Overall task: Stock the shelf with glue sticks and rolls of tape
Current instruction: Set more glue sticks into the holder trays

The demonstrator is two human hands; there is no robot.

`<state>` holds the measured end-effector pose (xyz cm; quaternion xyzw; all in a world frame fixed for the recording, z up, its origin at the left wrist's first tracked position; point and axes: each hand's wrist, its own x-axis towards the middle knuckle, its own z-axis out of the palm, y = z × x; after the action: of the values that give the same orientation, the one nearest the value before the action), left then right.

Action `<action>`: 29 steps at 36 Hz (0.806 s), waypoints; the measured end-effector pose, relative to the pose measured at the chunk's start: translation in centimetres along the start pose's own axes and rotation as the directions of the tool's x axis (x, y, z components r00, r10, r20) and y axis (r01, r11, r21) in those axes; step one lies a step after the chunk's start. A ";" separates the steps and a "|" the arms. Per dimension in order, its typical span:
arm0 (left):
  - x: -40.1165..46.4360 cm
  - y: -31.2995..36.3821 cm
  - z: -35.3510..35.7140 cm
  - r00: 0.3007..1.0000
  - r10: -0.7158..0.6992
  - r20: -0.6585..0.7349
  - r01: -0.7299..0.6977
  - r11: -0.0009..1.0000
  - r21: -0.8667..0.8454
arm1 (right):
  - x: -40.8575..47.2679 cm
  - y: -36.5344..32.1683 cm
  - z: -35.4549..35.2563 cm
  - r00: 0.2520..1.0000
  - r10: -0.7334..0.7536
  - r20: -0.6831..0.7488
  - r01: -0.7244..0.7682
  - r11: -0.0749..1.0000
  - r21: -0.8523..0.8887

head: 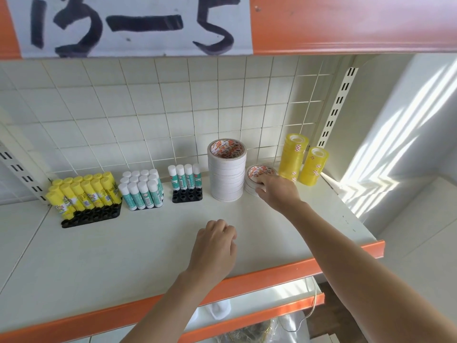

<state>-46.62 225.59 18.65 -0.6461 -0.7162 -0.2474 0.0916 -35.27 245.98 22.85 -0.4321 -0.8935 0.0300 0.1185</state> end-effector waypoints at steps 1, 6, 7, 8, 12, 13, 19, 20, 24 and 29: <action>-0.1 0.0 0.1 1.000 0.001 0.005 -0.001 1.000 0.001 | 0.1 0.0 0.0 1.000 0.013 0.011 -0.013 1.000 -0.006; -0.4 0.0 0.2 1.000 0.004 0.017 -0.004 1.000 0.008 | 0.7 -0.1 -0.3 0.998 0.037 0.055 -0.037 0.999 -0.010; -0.4 0.0 0.2 1.000 0.004 0.016 -0.005 1.000 0.010 | 0.8 -0.1 -0.4 0.998 0.036 0.060 -0.036 0.999 -0.012; -0.4 0.0 0.2 1.000 0.004 0.016 -0.005 1.000 0.010 | 0.8 -0.2 -0.4 0.997 0.036 0.063 -0.035 0.999 -0.016; -0.4 0.0 0.1 1.000 0.001 0.021 -0.001 1.000 0.007 | 0.8 -0.4 -0.7 0.997 0.044 0.056 -0.044 0.999 -0.011; -0.3 0.0 0.1 1.000 0.000 0.024 0.000 1.000 0.006 | 0.8 -0.4 -0.7 0.997 0.048 0.058 -0.047 0.999 -0.013; -0.4 0.0 -0.1 0.999 -0.005 0.034 0.005 1.000 0.003 | 0.7 -0.4 -0.7 0.995 0.056 0.079 -0.056 0.998 0.001; -0.4 0.0 -0.1 0.999 -0.008 0.036 0.007 1.000 0.003 | 0.7 -0.4 -0.7 0.996 0.054 0.077 -0.055 0.999 0.000; -0.3 0.1 -0.1 0.999 -0.018 0.047 0.017 1.000 0.008 | 0.7 -0.6 -0.8 0.996 0.052 0.074 -0.052 0.999 -0.005; -0.3 0.1 -0.2 0.999 -0.022 0.042 0.022 1.000 -0.001 | 0.5 -0.7 -0.7 0.995 0.057 0.079 -0.058 0.998 0.003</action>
<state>-46.50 225.23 18.69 -0.6435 -0.7248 -0.2351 0.0735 -35.97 245.87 23.77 -0.4558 -0.8846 0.0530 0.0835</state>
